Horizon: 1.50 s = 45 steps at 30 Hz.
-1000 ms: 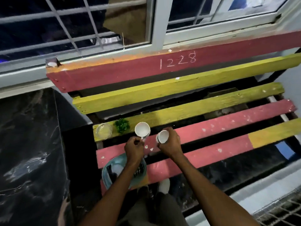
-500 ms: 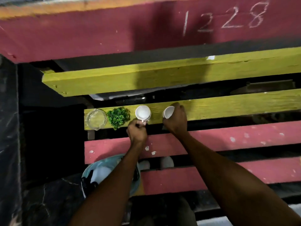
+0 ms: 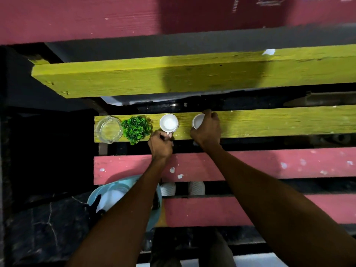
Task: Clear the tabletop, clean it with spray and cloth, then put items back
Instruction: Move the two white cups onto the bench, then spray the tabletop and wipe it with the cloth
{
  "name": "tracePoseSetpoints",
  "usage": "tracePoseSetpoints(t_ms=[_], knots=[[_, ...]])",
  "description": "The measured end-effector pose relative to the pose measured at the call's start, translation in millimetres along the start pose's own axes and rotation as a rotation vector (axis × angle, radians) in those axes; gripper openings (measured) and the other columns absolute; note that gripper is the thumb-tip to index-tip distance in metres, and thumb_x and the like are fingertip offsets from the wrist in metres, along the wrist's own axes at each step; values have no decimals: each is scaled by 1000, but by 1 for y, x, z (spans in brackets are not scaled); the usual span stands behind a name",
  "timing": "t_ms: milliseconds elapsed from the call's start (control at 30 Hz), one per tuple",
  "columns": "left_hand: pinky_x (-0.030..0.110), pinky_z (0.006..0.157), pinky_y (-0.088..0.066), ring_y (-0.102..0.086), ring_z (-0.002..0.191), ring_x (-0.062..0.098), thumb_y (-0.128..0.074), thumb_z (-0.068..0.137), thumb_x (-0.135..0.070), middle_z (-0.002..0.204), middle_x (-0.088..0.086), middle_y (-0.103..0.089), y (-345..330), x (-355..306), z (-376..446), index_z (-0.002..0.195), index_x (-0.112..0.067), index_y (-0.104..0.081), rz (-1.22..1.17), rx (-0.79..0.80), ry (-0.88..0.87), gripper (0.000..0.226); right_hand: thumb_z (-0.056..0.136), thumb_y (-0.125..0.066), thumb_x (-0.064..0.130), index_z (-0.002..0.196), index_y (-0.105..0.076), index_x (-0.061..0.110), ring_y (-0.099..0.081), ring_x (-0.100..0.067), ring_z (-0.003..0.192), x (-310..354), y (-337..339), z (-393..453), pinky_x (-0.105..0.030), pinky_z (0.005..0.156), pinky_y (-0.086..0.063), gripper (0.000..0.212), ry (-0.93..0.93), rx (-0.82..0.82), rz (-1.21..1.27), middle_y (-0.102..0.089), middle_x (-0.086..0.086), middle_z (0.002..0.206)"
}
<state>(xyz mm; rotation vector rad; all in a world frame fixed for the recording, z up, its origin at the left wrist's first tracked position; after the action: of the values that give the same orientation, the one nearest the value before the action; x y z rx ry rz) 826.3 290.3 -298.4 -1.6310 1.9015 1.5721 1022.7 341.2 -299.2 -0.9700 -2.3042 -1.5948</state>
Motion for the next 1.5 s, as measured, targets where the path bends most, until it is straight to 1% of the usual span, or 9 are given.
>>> tracePoseSetpoints(t_ms=[133,267,433,667,900,1033,1167,1300,1500], knots=[[3,55,-39,-56,60,11,-65,86,5,82,12,-67,6,0,-3,87,-6,-65,59,42,25,10,67,-80,25,138,-41,7,-49,-40,122,1,6,-12,-49,93,-49,83,-27,-10,0,-48,-18,132],[36,87,-54,-64,89,27,-56,84,11,93,20,-71,23,4,-24,96,4,-67,98,126,50,18,65,-70,22,130,-47,9,-49,-38,122,3,20,-50,-52,98,-44,69,-50,-118,-24,-49,-13,128],[32,80,-52,-65,87,26,-47,79,19,93,13,-71,82,-7,-82,92,-1,-68,87,114,-105,32,69,-64,25,121,-51,6,-49,-40,114,14,14,-119,-50,94,-44,57,75,-76,-35,-51,-17,122],[24,81,-50,-61,85,15,-51,74,12,90,0,-63,195,7,-141,88,-11,-66,29,-129,-328,31,69,-64,-3,112,-59,-1,-56,-41,108,45,-15,-217,-45,91,-44,43,198,7,125,-58,-19,110],[36,78,-54,-61,86,21,-54,59,7,100,6,-60,272,72,-130,93,-4,-68,-35,-167,-254,38,70,-59,-2,100,-66,-2,-62,-42,97,85,-71,-283,-45,76,-48,31,248,172,71,-62,-23,105],[22,80,-52,-62,91,19,-46,61,-21,103,9,-62,277,69,-123,95,1,-69,-68,-6,-383,46,76,-68,9,113,-65,4,-61,-40,105,96,-106,-288,-40,81,-51,38,164,258,-24,-62,-19,120],[28,80,-56,-64,92,24,-43,60,-7,105,5,-60,279,72,-117,97,4,-68,-152,45,-403,46,81,-71,19,136,-51,9,-55,-37,121,89,-132,-283,-40,96,-51,59,26,312,-117,-49,-16,140],[40,90,-59,-65,105,26,-42,58,17,116,12,-58,287,84,-117,110,4,-66,-264,-68,-406,59,80,-79,36,145,-37,10,-46,-36,131,77,-145,-277,-44,108,-46,82,11,377,-256,-41,-16,146],[22,86,-57,-61,112,5,-65,66,19,126,9,-52,275,146,-132,123,-14,-55,-350,-270,-123,67,83,-74,39,156,-23,25,-38,-40,134,66,-168,-274,-56,104,-48,90,139,489,-512,-31,-18,149]])
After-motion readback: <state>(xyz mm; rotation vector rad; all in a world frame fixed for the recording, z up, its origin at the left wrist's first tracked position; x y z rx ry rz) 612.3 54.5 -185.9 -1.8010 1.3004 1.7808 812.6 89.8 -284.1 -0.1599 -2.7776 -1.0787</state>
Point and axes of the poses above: each hand's wrist, its own z-axis towards the middle knuckle, its own y-axis out of the back of the hand, x = y × z, the point moved 7 cm from there along z, towards the middle knuckle
